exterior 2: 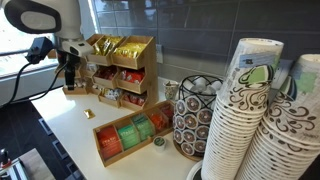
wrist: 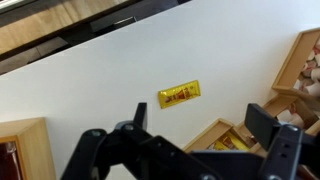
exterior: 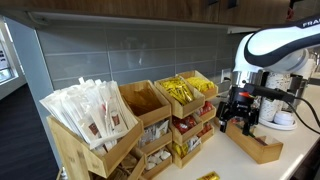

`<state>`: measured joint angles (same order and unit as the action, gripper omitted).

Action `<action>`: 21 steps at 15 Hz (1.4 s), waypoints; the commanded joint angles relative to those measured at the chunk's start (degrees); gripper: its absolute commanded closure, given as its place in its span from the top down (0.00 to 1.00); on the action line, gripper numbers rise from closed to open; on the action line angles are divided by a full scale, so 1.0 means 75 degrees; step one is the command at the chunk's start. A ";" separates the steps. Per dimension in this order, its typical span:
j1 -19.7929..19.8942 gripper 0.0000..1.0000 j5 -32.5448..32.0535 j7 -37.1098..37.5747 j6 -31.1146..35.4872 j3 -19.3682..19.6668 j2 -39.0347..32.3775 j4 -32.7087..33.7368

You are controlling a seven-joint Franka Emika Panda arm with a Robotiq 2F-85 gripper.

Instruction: Put the sachet on the shelf

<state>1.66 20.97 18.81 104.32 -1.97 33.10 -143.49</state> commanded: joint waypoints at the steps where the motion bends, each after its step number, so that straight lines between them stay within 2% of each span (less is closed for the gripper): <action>1: 0.0049 1.00 0.0169 0.0248 0.0359 -0.0096 0.0023 -0.0235; 13: 0.0027 1.00 0.0272 0.0375 0.0422 -0.0133 -0.0086 -0.0316; 17: 0.0209 1.00 0.0276 0.1636 0.0846 -0.0539 -0.0282 -0.0973; 21: 0.0238 1.00 0.0540 0.3098 0.1894 -0.0846 -0.0556 -0.1628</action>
<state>3.00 22.47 35.66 112.91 -6.78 30.02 -151.98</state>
